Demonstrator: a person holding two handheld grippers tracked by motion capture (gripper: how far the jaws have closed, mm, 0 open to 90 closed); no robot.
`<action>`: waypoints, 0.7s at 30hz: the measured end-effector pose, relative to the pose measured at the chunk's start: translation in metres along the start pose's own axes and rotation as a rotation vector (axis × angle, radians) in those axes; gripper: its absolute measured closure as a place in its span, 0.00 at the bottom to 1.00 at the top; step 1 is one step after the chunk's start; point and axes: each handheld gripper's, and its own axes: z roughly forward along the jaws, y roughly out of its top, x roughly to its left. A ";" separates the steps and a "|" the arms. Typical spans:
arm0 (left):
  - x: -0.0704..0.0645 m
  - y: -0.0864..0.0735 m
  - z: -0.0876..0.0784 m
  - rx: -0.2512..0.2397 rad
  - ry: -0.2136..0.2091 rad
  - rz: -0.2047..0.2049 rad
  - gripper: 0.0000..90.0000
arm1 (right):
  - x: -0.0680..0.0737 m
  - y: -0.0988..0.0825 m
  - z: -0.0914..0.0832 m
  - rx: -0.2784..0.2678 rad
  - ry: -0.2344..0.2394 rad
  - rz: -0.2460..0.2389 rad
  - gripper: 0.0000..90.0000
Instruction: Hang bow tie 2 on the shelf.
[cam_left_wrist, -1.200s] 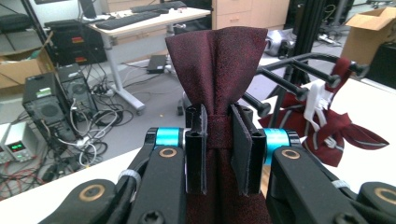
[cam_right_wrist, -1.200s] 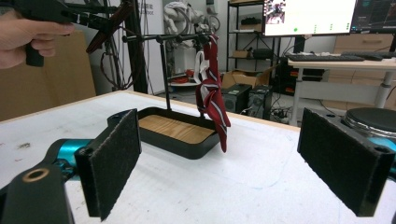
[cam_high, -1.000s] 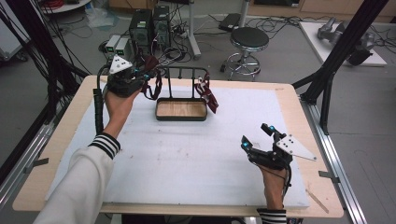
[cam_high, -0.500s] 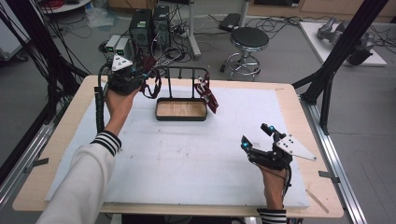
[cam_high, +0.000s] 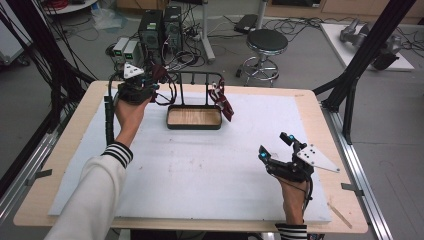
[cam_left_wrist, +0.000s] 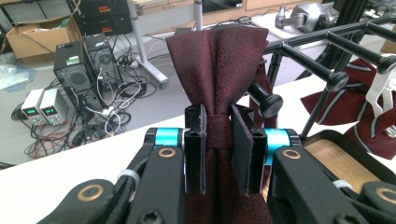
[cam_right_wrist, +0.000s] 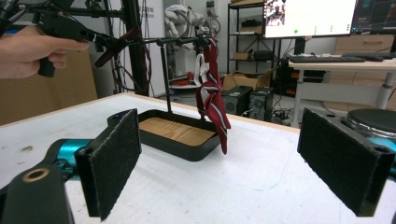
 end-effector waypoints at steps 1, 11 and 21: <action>0.000 -0.001 0.000 0.002 -0.002 0.000 0.84 | 0.000 0.000 0.000 -0.001 -0.001 -0.007 0.14; 0.000 -0.001 0.001 0.008 -0.010 -0.006 0.84 | 0.000 0.000 0.000 0.001 -0.002 0.000 0.14; 0.001 -0.003 0.003 0.033 -0.011 -0.011 0.82 | 0.000 -0.001 0.000 0.001 -0.003 -0.002 0.14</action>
